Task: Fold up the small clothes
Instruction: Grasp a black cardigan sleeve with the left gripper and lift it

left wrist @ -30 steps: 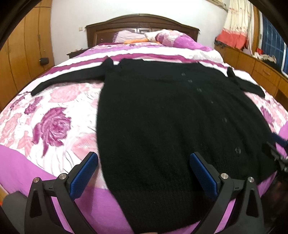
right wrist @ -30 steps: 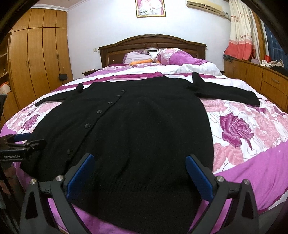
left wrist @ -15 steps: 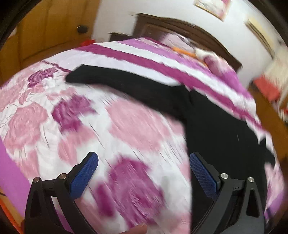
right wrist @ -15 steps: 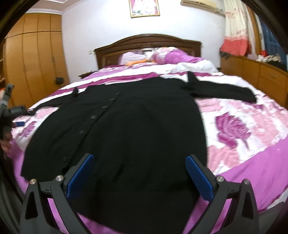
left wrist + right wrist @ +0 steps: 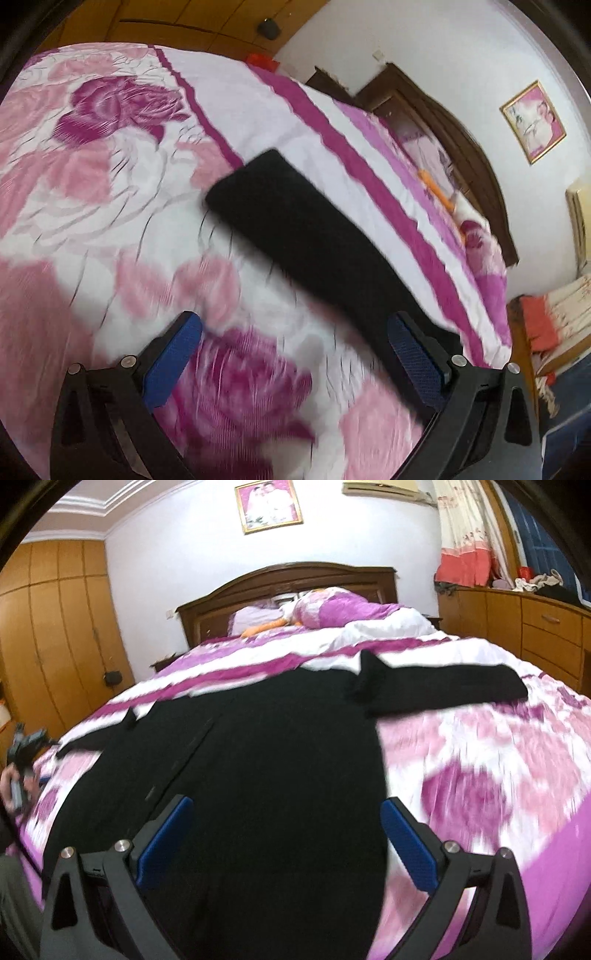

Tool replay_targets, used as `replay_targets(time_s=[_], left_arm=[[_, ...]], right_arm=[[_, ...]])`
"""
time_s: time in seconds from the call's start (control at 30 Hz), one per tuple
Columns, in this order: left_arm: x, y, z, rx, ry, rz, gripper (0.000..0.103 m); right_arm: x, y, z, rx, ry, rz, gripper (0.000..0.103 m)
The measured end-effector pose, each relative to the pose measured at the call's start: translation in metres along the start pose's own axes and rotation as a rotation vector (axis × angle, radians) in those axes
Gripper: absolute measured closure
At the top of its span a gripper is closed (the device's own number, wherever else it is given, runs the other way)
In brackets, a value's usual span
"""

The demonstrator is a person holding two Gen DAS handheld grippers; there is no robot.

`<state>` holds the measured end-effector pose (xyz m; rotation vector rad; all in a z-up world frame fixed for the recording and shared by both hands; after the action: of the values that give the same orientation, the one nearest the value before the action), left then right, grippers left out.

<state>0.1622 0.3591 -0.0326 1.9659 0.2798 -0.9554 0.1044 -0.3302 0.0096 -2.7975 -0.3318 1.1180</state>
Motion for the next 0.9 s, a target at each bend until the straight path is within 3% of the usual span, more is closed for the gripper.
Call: replay_targets(time_s=[0.13,0.27,0.37,0.43,0.47,0.53,0.73,0.83,0.9], left_arm=[[0.012,-0.003,-0.025,-0.011,0.026,0.052,0.015],[0.023,-0.009,-0.051,-0.060,0.057,0.080,0.018],[0.028,-0.007,-0.062,-0.067,0.064,0.058,0.031],[0.028,-0.011,-0.065,-0.095,0.083,0.040,0.062],[0.028,-0.015,-0.065,-0.118,0.091,0.026,0.070],[0.025,-0.020,-0.064,-0.146,0.109,-0.008,0.103],[0.007,-0.004,-0.064,-0.134,0.176,-0.014,0.103],[-0.004,0.023,-0.062,-0.081,0.199,-0.013,0.103],[-0.010,0.052,-0.057,0.009,0.208,-0.038,0.103]], right_arm=[[0.022,0.024,-0.048,0.067,0.053,-0.010,0.000],[0.044,0.041,-0.073,0.167,0.055,-0.074,0.000],[0.055,0.045,-0.077,0.203,0.037,-0.126,0.000],[0.058,0.045,-0.078,0.197,0.033,-0.118,0.000],[0.059,0.045,-0.078,0.193,0.034,-0.109,0.000],[0.061,0.047,-0.077,0.197,0.032,-0.114,0.000],[0.070,0.056,-0.082,0.215,0.016,-0.125,0.000],[0.072,0.064,-0.087,0.226,0.023,-0.132,0.000],[0.071,0.069,-0.089,0.232,0.054,-0.161,0.000]])
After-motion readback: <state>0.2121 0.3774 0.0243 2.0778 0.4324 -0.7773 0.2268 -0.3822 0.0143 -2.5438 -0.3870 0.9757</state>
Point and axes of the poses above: each gripper's, at about its wrist camera, not at the fingertips, and x roughly the way its jaws point, y to its right, z to its underside, the point moved 3 cm from there along x, roughly the way its jaws point, and after that the axes turned 14 degrees about -y, right-handed, at the moved point
